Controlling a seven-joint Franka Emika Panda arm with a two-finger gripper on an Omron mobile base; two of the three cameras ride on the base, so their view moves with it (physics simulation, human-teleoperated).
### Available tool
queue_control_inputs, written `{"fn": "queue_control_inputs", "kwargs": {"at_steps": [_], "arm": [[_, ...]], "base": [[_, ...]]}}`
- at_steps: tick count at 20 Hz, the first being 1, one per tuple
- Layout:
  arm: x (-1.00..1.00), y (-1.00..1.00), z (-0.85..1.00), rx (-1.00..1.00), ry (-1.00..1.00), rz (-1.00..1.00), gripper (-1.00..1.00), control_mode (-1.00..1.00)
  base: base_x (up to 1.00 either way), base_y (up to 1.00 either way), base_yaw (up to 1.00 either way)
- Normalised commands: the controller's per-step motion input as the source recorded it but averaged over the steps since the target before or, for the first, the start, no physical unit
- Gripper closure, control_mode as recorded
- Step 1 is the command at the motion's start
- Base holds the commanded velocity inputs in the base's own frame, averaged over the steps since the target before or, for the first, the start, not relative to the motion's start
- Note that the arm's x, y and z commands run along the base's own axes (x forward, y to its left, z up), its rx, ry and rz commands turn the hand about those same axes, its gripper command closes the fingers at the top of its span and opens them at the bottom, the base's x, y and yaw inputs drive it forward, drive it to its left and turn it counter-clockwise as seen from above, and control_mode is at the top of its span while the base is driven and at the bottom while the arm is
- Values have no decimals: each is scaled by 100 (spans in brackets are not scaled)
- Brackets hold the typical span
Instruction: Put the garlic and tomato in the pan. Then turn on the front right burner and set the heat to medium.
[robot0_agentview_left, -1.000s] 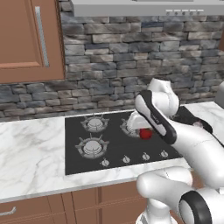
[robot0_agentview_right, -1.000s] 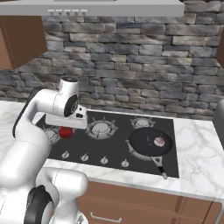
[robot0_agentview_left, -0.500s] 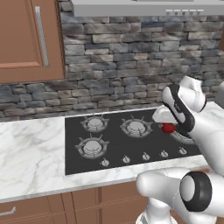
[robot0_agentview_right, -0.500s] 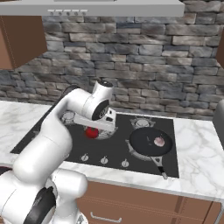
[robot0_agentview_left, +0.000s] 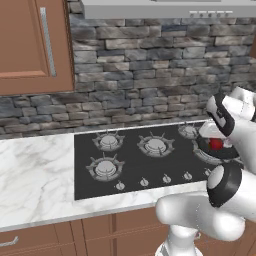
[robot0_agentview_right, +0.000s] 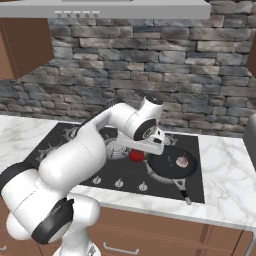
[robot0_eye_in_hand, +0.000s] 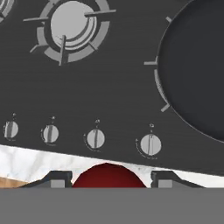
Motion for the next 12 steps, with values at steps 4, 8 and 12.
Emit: {"fn": "queue_control_inputs", "kwargs": {"at_steps": [4, 8, 12], "arm": [[20, -100, -3, -21, 0, -12, 100, -100], [9, -84, -3, -27, 0, -13, 100, -100], [6, -13, -19, -6, -16, -2, 100, -100]], "base": [[0, 0, 0], [0, 0, 0], [0, 0, 0]]}}
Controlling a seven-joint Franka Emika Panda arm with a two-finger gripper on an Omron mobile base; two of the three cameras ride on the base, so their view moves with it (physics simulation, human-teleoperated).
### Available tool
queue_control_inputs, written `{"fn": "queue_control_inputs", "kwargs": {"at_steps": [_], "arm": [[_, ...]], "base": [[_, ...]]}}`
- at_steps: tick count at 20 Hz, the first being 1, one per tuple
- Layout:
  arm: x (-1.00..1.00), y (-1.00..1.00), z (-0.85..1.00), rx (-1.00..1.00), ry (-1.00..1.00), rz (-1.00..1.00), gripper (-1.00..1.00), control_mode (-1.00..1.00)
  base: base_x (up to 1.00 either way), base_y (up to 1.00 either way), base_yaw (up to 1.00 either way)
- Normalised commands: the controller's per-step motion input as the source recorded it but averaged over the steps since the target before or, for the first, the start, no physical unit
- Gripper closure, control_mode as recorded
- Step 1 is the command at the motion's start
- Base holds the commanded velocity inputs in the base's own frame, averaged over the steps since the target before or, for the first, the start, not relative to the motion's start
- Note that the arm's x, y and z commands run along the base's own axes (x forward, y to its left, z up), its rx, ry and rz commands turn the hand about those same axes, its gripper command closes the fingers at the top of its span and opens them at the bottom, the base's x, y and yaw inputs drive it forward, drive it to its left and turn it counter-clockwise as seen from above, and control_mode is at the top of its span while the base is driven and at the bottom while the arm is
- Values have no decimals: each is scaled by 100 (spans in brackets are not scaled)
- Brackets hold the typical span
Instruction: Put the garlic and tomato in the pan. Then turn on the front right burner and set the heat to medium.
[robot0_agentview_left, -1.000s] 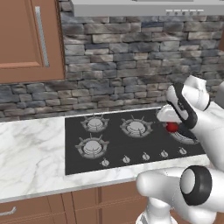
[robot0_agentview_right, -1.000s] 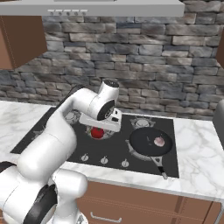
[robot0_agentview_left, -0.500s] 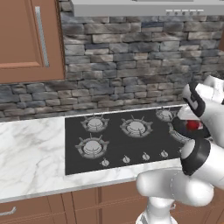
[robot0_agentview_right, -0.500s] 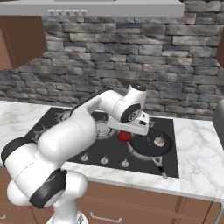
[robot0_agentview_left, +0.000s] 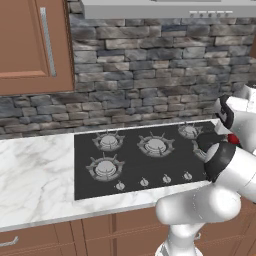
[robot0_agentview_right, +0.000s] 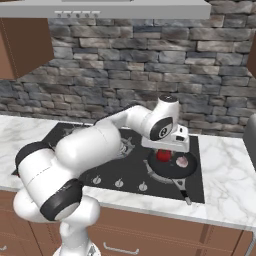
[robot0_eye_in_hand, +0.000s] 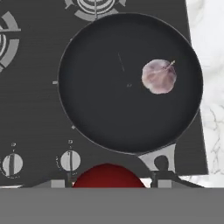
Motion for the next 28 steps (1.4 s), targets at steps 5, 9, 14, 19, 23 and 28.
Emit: {"fn": "queue_control_inputs", "kwargs": {"at_steps": [5, 9, 14, 19, 23, 28], "arm": [[15, 0, -5, 0, -2, 0, 100, -100], [36, 0, -12, 0, 6, 0, 100, -100], [74, 0, -3, 2, 13, 0, 100, -100], [28, 0, -15, 1, 1, 0, 100, -100], [2, 0, -40, 4, 0, 0, 100, -100], [1, 0, -45, 3, 0, 0, 100, -100]], "base": [[0, 0, 0], [0, 0, 0], [0, 0, 0], [0, 0, 0], [0, 0, 0], [0, 0, 0]]}}
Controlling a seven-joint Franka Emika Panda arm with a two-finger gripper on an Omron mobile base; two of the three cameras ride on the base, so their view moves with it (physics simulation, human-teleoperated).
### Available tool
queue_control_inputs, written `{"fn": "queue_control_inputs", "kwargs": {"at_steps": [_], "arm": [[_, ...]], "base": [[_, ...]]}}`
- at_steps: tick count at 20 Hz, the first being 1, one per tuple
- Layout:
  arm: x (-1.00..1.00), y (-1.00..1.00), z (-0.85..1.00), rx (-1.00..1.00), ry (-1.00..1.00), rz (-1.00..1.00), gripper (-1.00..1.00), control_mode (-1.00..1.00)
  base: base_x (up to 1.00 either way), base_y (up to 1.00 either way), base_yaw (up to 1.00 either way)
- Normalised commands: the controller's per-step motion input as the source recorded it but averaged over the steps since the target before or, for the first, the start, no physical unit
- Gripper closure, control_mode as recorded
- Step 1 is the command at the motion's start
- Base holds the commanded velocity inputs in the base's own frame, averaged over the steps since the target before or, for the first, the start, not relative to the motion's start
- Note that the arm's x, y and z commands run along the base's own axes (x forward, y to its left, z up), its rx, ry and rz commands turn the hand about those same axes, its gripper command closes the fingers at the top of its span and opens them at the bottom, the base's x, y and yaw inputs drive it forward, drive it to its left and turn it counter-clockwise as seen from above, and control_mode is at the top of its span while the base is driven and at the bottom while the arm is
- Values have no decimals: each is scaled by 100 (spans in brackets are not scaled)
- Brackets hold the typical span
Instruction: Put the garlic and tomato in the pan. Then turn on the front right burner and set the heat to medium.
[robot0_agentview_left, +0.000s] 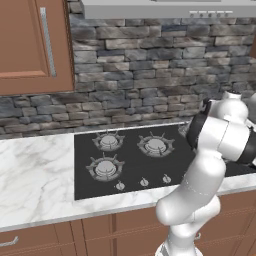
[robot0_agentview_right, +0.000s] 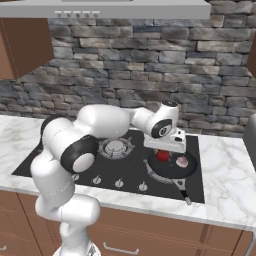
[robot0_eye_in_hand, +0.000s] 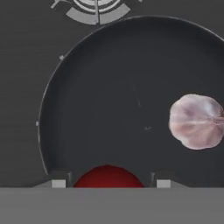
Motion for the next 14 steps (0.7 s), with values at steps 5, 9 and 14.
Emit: {"fn": "queue_control_inputs", "kwargs": {"at_steps": [5, 9, 14], "arm": [[0, 0, -49, 0, 1, 0, 100, -100], [8, 0, -35, 0, 1, 0, 100, -100], [11, 0, -16, 0, 0, 0, -100, -100]], "base": [[0, 0, 0], [0, 0, 0], [0, 0, 0]]}}
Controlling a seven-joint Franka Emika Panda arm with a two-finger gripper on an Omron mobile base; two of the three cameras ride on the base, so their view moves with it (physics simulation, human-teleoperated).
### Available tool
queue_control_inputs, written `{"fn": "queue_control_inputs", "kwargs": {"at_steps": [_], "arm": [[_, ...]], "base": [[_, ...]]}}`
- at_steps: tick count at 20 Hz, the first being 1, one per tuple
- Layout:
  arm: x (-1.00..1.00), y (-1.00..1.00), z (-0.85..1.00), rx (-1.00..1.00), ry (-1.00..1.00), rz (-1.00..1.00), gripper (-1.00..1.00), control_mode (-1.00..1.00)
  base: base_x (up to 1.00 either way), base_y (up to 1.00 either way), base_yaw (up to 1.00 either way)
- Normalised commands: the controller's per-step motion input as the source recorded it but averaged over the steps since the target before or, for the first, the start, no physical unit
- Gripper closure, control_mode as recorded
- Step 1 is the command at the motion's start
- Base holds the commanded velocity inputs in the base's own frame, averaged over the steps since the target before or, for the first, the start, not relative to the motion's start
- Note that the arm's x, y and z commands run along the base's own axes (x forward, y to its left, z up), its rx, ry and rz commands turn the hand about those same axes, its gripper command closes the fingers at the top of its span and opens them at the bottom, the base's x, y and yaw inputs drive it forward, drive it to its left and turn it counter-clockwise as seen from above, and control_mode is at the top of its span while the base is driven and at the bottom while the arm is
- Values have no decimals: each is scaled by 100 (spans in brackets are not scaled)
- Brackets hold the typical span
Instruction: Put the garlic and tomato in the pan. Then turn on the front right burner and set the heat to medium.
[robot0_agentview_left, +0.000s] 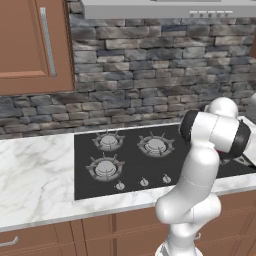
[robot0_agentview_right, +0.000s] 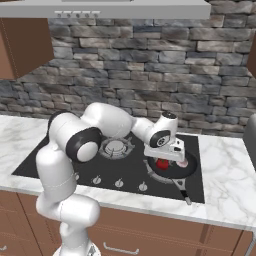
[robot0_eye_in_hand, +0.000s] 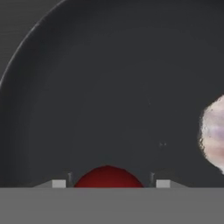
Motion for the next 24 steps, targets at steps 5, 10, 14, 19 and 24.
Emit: {"fn": "queue_control_inputs", "kwargs": {"at_steps": [5, 10, 14, 19, 24], "arm": [[0, 0, 0, 0, 0, 0, -100, -100], [0, 0, 10, 0, 0, 0, -100, -100], [1, 0, 41, 0, 0, 0, -100, -100], [-1, 0, 55, 0, 0, 0, -100, -100], [-46, 0, 36, 0, 0, 0, -100, -100]], "base": [[0, 0, 0], [0, 0, 0], [0, 0, 0], [0, 0, 0], [0, 0, 0]]}}
